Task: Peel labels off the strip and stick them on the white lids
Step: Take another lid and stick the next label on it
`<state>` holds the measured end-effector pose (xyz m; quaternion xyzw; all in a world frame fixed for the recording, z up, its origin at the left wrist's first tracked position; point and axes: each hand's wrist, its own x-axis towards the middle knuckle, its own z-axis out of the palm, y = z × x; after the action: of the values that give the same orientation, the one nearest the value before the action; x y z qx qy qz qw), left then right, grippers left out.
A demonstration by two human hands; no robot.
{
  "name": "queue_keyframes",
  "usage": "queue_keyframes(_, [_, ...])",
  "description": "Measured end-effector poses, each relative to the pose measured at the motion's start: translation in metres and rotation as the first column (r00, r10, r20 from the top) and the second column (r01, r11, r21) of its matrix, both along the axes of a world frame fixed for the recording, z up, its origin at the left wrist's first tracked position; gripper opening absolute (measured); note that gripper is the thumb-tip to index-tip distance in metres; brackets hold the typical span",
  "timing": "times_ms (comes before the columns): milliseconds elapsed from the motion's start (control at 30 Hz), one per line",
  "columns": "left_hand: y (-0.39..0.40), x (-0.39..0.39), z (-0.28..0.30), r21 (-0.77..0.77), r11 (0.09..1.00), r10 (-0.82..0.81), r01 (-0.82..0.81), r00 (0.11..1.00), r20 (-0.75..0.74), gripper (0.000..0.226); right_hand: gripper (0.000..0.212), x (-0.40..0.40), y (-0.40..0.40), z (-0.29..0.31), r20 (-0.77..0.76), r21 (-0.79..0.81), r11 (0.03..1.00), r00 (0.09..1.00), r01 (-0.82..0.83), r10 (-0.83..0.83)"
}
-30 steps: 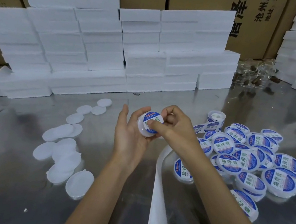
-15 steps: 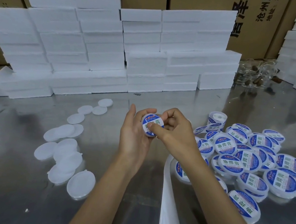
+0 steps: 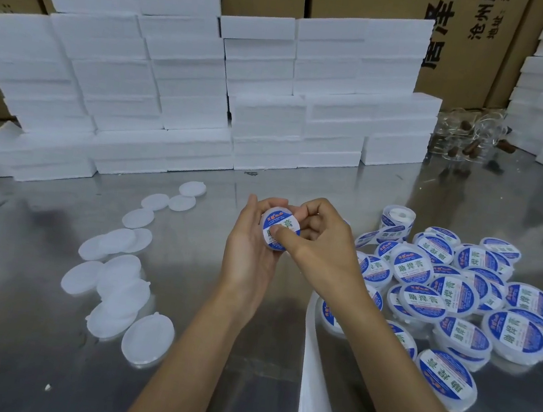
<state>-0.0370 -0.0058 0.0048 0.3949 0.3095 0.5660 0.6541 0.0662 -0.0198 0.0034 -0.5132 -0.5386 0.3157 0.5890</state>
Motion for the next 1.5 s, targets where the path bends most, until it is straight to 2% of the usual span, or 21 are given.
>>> queue_keyframes(133, [0.0,0.0,-0.001,-0.015,1.0,-0.019,0.019,1.0,0.025,0.043,0.029,0.001,-0.001,-0.001,0.159,0.075,0.995,0.984,0.064,-0.076])
queue_keyframes(267, [-0.001,-0.002,0.001,-0.058,0.997,-0.033,0.042,0.989,0.146,0.042,0.047,0.005,-0.004,-0.005,0.348,0.131,0.977,0.915,0.17,-0.206])
queue_keyframes(367, [-0.002,-0.002,0.003,-0.075,0.995,-0.055,0.072,0.975,0.216,0.043,0.05,0.003,-0.007,-0.008,0.512,0.211,0.955,0.809,0.206,-0.288])
queue_keyframes(433, [-0.002,-0.001,0.002,-0.082,0.992,-0.072,0.095,0.966,0.248,0.045,0.047,0.001,-0.007,-0.007,0.568,0.262,0.943,0.757,0.206,-0.323])
queue_keyframes(633, [-0.001,-0.004,0.0,-0.103,0.985,-0.105,0.141,0.95,0.295,0.042,0.021,0.005,0.0,-0.011,0.486,0.256,0.959,0.842,0.121,-0.236])
queue_keyframes(733, [-0.003,-0.003,-0.001,-0.115,0.983,-0.103,0.146,0.944,0.313,0.042,0.016,0.009,0.002,-0.013,0.511,0.279,0.956,0.828,0.095,-0.231])
queue_keyframes(900, [-0.003,0.002,-0.002,-0.133,0.982,-0.086,0.133,0.948,0.307,0.045,0.029,0.008,-0.002,-0.014,0.588,0.23,0.964,0.77,0.133,-0.247])
queue_keyframes(1000, [-0.004,0.002,-0.002,-0.13,0.979,-0.113,0.159,0.946,0.305,0.047,0.051,0.002,-0.006,-0.013,0.63,0.229,0.951,0.714,0.207,-0.307])
queue_keyframes(1233, [-0.007,0.002,0.003,-0.076,0.978,-0.169,0.193,0.953,0.251,0.051,0.058,-0.002,-0.006,-0.012,0.624,0.253,0.905,0.657,0.342,-0.423])
queue_keyframes(1333, [-0.008,0.004,0.005,-0.062,0.976,-0.189,0.208,0.954,0.232,0.048,0.068,0.0,-0.006,-0.012,0.605,0.257,0.898,0.665,0.358,-0.438])
queue_keyframes(1500, [-0.007,0.004,0.003,-0.026,0.986,-0.16,0.167,0.972,0.17,0.029,0.049,0.009,0.0,-0.015,0.64,0.207,0.942,0.691,0.265,-0.335])
